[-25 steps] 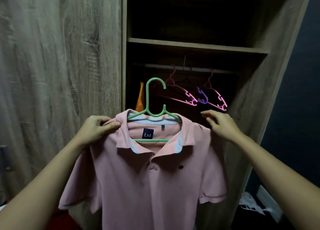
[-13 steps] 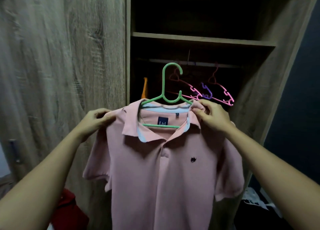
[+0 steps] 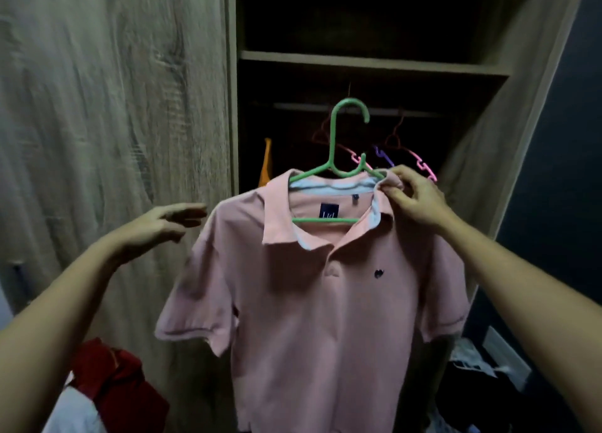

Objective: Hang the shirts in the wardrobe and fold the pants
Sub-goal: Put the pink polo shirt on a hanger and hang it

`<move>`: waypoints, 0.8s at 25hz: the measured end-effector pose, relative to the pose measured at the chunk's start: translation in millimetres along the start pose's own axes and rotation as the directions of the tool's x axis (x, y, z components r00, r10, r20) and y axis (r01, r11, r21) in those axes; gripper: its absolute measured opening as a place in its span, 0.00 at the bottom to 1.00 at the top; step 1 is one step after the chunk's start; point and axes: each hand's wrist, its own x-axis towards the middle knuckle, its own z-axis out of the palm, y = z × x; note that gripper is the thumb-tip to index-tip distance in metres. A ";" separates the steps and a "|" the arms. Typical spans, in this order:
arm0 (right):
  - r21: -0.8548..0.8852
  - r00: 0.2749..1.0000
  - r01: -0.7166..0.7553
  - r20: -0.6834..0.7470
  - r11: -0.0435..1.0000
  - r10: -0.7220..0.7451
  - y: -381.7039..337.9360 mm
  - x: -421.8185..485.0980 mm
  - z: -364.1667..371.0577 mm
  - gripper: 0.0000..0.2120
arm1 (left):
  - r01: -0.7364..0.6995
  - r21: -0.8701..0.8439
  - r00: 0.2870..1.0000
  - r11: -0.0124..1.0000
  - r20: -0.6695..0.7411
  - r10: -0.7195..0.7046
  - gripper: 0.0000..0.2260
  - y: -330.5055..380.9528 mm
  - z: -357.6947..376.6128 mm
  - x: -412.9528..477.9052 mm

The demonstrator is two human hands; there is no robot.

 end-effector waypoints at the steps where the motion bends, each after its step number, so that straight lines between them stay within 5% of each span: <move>1: 0.009 1.000 -0.004 0.013 1.000 0.003 -0.7 1.3 3.9 0.06 | -0.101 -0.089 0.995 0.991 -0.031 0.098 0.33 16.4 3.3 1.1; 5: 0.001 0.999 0.015 0.030 1.000 -0.015 -0.3 8.9 16.3 0.13 | -0.286 0.230 0.957 0.930 0.017 0.290 0.19 55.3 20.8 8.9; 7: 0.012 0.999 0.025 0.042 1.000 -0.026 4.7 14.1 20.5 0.15 | -0.296 0.247 0.953 0.923 0.006 0.304 0.22 55.8 27.3 9.6; 10: 0.008 1.000 -0.022 0.020 1.000 0.022 2.7 36.3 32.0 0.14 | -0.345 0.253 0.885 0.904 -0.232 0.402 0.21 59.3 43.0 11.6; 13: -0.023 0.986 -0.151 -0.074 0.988 0.148 -21.7 62.6 48.6 0.17 | -0.263 0.394 0.757 0.881 -0.483 0.441 0.16 75.3 65.8 24.4; 17: 0.393 0.930 -0.298 0.323 0.870 0.173 -57.4 87.4 93.6 0.20 | -0.118 0.556 0.709 0.823 -0.534 0.462 0.14 97.8 102.7 54.0; 20: 0.485 0.924 -0.315 0.354 0.815 0.146 -51.8 116.9 117.9 0.17 | 0.099 0.657 0.725 0.748 -0.562 0.397 0.15 120.7 137.1 86.1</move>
